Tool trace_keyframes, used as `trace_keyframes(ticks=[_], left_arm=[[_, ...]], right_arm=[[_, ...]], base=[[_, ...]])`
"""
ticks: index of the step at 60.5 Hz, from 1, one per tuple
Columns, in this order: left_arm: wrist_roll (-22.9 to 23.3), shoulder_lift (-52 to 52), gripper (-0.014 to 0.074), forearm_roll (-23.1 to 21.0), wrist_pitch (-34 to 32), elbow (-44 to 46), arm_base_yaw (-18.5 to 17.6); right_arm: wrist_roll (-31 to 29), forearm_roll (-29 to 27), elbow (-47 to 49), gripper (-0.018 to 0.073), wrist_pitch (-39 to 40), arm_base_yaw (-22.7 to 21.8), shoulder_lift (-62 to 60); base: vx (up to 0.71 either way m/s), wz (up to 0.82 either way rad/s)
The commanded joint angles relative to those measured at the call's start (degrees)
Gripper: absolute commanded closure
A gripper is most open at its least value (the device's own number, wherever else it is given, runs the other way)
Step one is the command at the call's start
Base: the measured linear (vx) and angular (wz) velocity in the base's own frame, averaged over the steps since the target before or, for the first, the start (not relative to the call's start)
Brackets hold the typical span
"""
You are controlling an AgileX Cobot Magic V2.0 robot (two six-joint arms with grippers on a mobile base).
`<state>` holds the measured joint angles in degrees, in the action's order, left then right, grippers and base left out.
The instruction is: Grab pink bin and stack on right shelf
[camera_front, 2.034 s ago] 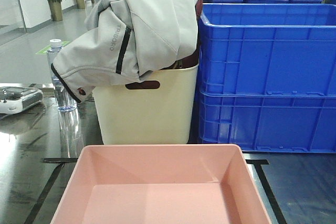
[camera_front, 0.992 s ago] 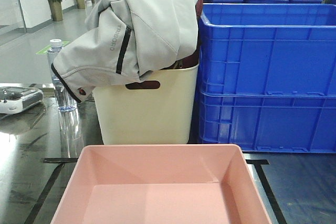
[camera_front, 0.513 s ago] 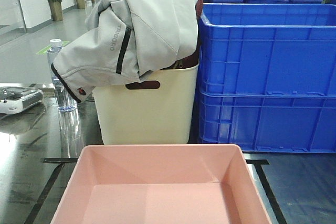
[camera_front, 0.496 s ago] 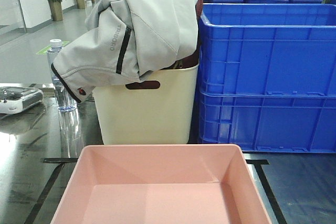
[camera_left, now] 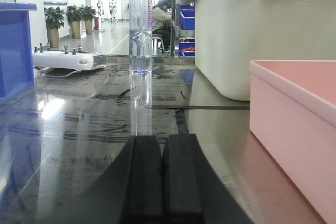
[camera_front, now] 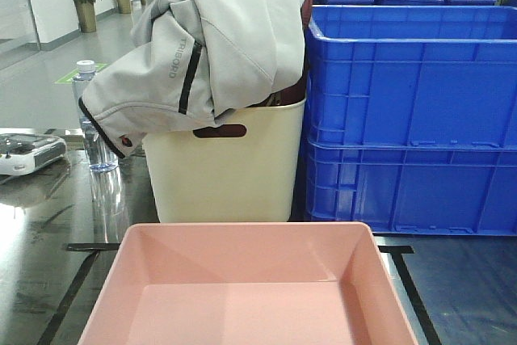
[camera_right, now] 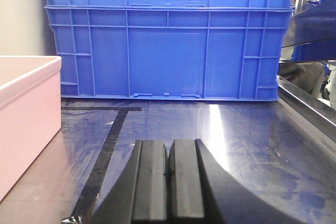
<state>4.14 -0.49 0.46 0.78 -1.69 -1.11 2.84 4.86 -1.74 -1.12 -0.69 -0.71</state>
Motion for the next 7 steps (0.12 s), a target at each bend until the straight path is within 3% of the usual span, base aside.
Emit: trace_keyframes(ticks=[1,7], left_arm=[[0.6,-1.1,0.0594,-0.5,-4.9,-0.8,0.1],[0.6,-1.1,0.0594,-0.5,-4.9,-0.8,0.1]], right_arm=[[-0.2,0.8,-0.1,0.0568,5.2,0.1,-0.6],[-0.2,0.8,-0.1,0.0568,5.2,0.1,-0.6]], base=[[0.0,0.0],[0.0,0.0]])
